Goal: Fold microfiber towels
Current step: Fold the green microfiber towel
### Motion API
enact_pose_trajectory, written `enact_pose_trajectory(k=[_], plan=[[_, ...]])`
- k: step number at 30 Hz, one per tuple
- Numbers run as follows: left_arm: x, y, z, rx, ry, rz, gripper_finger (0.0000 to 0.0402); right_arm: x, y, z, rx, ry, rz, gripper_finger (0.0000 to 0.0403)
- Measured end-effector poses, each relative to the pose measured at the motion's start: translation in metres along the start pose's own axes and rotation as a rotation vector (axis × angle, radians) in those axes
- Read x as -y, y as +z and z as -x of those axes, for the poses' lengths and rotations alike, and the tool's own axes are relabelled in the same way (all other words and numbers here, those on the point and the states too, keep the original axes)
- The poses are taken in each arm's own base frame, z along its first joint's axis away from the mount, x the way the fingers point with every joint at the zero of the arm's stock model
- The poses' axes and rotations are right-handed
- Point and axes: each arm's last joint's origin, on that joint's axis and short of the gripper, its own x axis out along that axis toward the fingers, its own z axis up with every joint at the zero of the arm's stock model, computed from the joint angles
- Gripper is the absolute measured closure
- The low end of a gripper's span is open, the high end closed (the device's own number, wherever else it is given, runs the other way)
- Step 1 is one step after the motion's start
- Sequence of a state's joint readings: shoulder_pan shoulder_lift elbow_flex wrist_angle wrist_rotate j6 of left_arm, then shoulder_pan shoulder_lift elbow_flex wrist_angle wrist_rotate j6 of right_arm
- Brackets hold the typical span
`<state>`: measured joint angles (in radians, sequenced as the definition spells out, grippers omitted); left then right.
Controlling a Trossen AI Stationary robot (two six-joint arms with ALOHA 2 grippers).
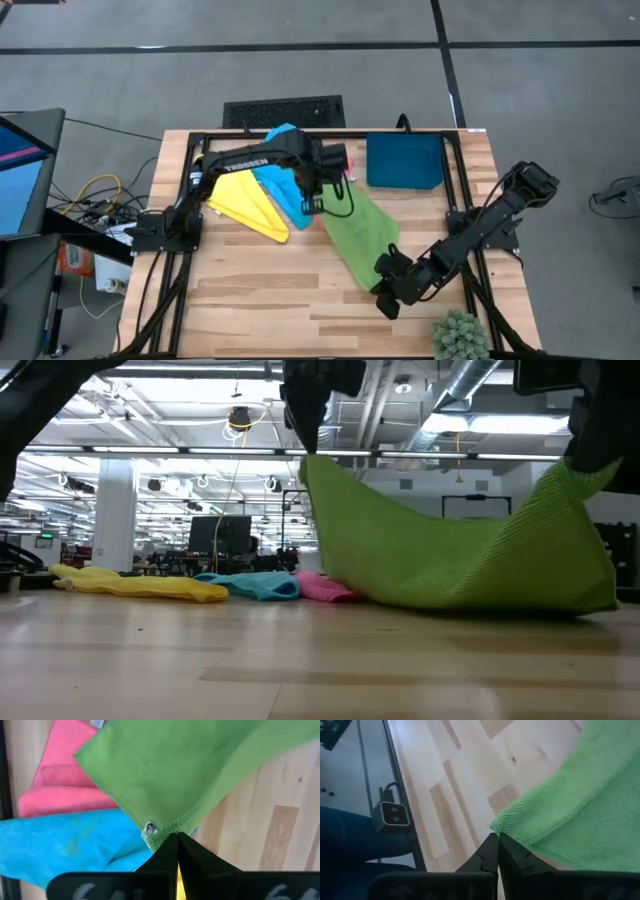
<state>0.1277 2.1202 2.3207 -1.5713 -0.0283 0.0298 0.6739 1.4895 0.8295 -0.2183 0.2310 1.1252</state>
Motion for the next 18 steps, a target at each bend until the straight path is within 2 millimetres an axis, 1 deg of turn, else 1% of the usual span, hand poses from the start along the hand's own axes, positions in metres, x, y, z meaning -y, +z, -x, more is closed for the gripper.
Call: enact_pose_trajectory(k=[2,5,9,11,15,18], plan=[[0.011,-0.003,0.009,0.021,0.016,-0.003,0.0401,-0.001,0.0,0.0,0.004,0.006,0.001,0.0376],[0.025,-0.012,0.029,0.072,0.032,0.014,0.0401,-0.003,0.002,0.0,0.018,0.028,0.031,0.0377],[0.041,-0.025,0.055,0.147,0.085,0.119,0.0401,-0.003,0.002,0.0,0.022,0.033,0.118,0.0384],[0.051,-0.029,0.063,0.18,0.119,0.189,0.0401,-0.004,0.002,0.0,0.021,0.035,0.157,0.0386],[0.077,-0.034,0.066,0.22,0.166,0.248,0.0401,-0.005,-0.001,0.001,0.015,0.041,0.223,0.0383],[0.102,-0.039,0.061,0.231,0.216,0.273,0.0401,-0.006,-0.004,0.001,0.007,0.047,0.25,0.0381]])
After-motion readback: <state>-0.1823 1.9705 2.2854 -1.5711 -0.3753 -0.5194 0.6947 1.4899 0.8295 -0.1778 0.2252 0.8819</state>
